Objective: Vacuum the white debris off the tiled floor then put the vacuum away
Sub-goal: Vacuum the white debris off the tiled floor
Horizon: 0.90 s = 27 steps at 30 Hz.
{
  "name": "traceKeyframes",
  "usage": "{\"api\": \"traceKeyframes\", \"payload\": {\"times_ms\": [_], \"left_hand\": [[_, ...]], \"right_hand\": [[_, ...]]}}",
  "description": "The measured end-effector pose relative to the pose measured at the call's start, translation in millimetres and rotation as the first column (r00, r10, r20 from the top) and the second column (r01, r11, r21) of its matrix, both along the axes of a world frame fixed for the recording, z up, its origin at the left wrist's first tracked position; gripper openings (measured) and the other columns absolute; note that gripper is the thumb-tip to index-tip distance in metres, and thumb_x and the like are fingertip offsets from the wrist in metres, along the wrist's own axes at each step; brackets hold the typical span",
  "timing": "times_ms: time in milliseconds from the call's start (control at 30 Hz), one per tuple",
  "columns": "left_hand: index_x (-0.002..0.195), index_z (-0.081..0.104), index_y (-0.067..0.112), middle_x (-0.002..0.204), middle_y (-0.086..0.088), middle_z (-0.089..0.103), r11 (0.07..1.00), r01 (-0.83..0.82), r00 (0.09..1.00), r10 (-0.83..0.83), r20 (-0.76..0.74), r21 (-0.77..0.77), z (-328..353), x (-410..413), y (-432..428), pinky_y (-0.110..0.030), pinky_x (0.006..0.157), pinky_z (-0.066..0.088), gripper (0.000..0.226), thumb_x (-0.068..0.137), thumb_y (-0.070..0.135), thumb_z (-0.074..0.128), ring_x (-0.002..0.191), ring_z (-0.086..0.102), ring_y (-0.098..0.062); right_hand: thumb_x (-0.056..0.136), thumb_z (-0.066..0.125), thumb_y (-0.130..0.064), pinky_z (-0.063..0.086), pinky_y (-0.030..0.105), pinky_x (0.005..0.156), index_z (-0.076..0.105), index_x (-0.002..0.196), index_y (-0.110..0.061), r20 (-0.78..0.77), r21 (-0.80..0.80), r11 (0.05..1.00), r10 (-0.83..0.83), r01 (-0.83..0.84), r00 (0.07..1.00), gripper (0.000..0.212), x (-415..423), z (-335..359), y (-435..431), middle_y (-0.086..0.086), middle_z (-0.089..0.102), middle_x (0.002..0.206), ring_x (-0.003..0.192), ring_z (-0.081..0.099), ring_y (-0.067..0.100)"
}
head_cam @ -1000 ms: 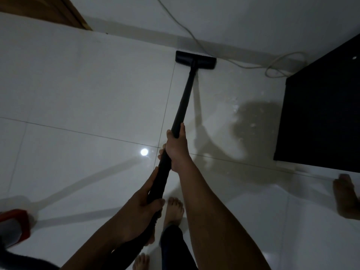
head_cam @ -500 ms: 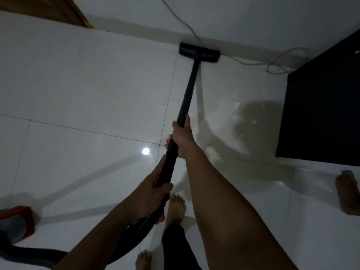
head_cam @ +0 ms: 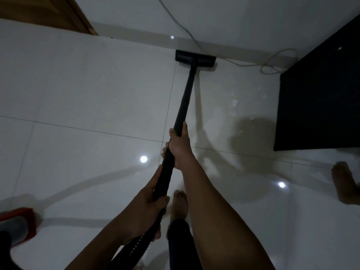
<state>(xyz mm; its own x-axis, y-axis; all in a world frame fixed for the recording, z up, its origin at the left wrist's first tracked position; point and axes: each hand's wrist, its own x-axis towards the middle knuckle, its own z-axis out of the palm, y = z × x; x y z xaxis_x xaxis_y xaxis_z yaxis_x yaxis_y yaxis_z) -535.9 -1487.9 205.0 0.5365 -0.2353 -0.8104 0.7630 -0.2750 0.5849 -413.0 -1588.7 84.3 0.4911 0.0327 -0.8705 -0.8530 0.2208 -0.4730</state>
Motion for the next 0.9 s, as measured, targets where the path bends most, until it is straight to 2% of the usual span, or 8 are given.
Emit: {"api": "traceKeyframes", "payload": {"times_ms": [133,367,500,600,667,733,800,900], "left_hand": [[0.135,0.008,0.074,0.077,-0.016,0.05,0.998,0.013,1.0,-0.011,0.024,-0.055,16.0,-49.5,11.1,-0.033,0.045,0.051,0.082,0.1,0.008,0.043,0.045,0.049,-0.026],[0.14,0.013,0.068,0.063,0.008,0.062,0.993,0.097,0.988,-0.089,0.126,-0.063,33.4,-171.9,43.5,-0.026,0.062,0.051,0.084,0.097,0.004,0.045,0.063,0.057,-0.014],[0.141,0.013,0.067,0.07,0.007,0.064,0.981,0.18,0.976,-0.169,0.14,-0.067,47.8,-253.6,61.8,-0.026,0.063,0.05,0.085,0.095,0.003,0.045,0.063,0.056,-0.014],[0.141,0.012,0.065,0.098,0.022,0.068,0.972,0.223,0.966,-0.21,0.149,-0.073,58.0,-309.1,70.4,-0.024,0.062,0.049,0.089,0.092,-0.002,0.045,0.063,0.057,-0.01],[0.138,0.013,0.066,0.131,0.031,0.05,0.964,0.251,0.96,-0.236,0.15,-0.091,62.4,-341.2,73.8,-0.024,0.063,0.05,0.091,0.089,-0.005,0.045,0.07,0.06,-0.013],[0.136,0.013,0.065,0.146,0.032,0.036,0.964,0.245,0.961,-0.228,0.154,-0.102,61.0,-362.3,75.7,-0.026,0.084,0.053,0.094,0.086,-0.008,0.045,0.103,0.066,-0.017],[0.144,0.013,0.058,0.153,0.03,0.029,0.956,0.268,0.953,-0.245,0.176,-0.117,57.4,-379.9,73.0,-0.041,0.11,0.033,0.098,0.082,-0.011,0.045,0.136,0.039,-0.032],[0.148,0.013,0.055,0.156,0.027,0.025,0.946,0.295,0.946,-0.269,0.183,-0.135,48.3,-398.2,61.0,-0.035,0.11,0.023,0.1,0.081,-0.012,0.045,0.138,0.025,-0.034]], "right_hand": [[0.106,0.049,-0.027,0.054,0.032,0.054,0.017,0.155,-0.054,0.003,-0.028,1.0,-0.01,0.01,1.0,0.065,-54.7,14.0,8.4,0.007,0.048,0.074,0.046,0.051,0.014],[0.106,0.05,-0.027,0.052,0.029,0.049,0.017,0.155,-0.054,0.019,-0.077,0.991,-0.109,0.11,0.994,0.065,-187.1,35.4,27.3,0.009,0.05,0.077,0.049,0.051,0.015],[0.106,0.052,-0.029,0.053,0.03,0.051,0.017,0.153,-0.058,-0.004,-0.083,0.981,-0.178,0.177,0.984,0.066,-279.5,47.1,39.8,0.008,0.052,0.072,0.051,0.052,0.016],[0.106,0.052,-0.03,0.052,0.03,0.051,0.02,0.154,-0.057,-0.023,-0.081,0.972,-0.223,0.221,0.974,0.064,-347.4,50.7,47.6,0.006,0.05,0.067,0.051,0.052,0.015],[0.106,0.051,-0.029,0.052,0.03,0.051,0.022,0.154,-0.056,-0.032,-0.076,0.964,-0.258,0.255,0.966,0.062,-387.2,55.5,50.6,0.006,0.05,0.066,0.05,0.051,0.015],[0.106,0.051,-0.029,0.051,0.03,0.05,0.022,0.154,-0.056,-0.043,-0.083,0.956,-0.286,0.282,0.957,0.061,-415.5,56.2,50.1,0.005,0.049,0.063,0.048,0.05,0.015],[0.106,0.05,-0.028,0.051,0.03,0.05,0.022,0.154,-0.055,-0.051,-0.085,0.945,-0.322,0.317,0.945,0.062,-438.8,54.9,41.5,0.004,0.048,0.059,0.047,0.05,0.014],[0.107,0.05,-0.027,0.051,0.029,0.05,0.021,0.155,-0.054,-0.075,-0.099,0.938,-0.34,0.333,0.937,0.062,-462.4,47.7,25.9,0.004,0.047,0.06,0.047,0.05,0.014]]}}
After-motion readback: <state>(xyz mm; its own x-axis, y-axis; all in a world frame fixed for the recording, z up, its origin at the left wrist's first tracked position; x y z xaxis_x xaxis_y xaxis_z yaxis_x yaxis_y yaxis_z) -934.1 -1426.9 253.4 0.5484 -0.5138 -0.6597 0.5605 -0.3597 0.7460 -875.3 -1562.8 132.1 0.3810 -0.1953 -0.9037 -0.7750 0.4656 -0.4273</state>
